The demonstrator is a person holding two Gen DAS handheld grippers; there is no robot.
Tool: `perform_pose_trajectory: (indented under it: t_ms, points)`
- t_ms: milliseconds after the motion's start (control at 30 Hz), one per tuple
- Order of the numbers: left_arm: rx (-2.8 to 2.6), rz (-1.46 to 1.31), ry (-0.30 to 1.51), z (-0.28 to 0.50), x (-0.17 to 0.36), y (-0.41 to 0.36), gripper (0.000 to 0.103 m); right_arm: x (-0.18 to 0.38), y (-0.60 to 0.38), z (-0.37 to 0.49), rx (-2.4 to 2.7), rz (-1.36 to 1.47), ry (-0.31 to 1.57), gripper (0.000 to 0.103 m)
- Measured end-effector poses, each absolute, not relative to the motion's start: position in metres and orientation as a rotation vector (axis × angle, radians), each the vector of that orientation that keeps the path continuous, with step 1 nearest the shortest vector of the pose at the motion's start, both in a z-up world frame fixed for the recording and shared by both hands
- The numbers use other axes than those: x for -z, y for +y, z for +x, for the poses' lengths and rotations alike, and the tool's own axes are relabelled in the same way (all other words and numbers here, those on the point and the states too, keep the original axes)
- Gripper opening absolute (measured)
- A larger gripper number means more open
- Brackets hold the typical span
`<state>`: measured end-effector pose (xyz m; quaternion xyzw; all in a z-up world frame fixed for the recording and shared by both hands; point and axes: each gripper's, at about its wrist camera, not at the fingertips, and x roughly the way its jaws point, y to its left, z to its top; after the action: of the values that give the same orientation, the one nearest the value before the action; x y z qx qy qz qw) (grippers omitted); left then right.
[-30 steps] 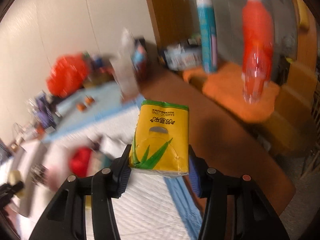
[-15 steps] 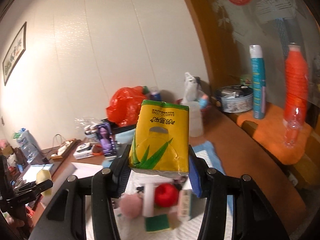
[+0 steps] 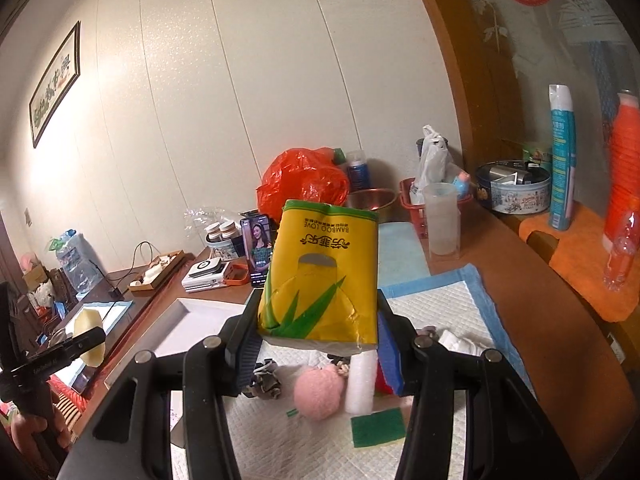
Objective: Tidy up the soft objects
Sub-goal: 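Carry sponge and tissue pack into the white tray and open both grippers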
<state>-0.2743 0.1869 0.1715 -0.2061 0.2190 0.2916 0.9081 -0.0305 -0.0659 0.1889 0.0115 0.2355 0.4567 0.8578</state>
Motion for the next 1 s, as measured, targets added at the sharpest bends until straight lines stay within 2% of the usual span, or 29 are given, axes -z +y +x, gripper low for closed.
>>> perform_pose_trajectory:
  t_ms: [500, 800, 1000]
  points:
    - [-0.612, -0.436, 0.449, -0.298, -0.173, 0.224, 0.06, -0.184, -0.029, -0.052, -0.983, -0.003, 0.518, 0.051]
    - [-0.575, -0.362, 0.381, -0.292, -0.223, 0.268, 0.061, -0.23, 0.014, -0.073, -1.024, -0.02, 0.403, 0.051]
    - [-0.564, -0.372, 0.447, -0.28, -0.199, 0.291, 0.061, -0.222, 0.057, -0.091, -1.059, 0.001, 0.45, 0.051]
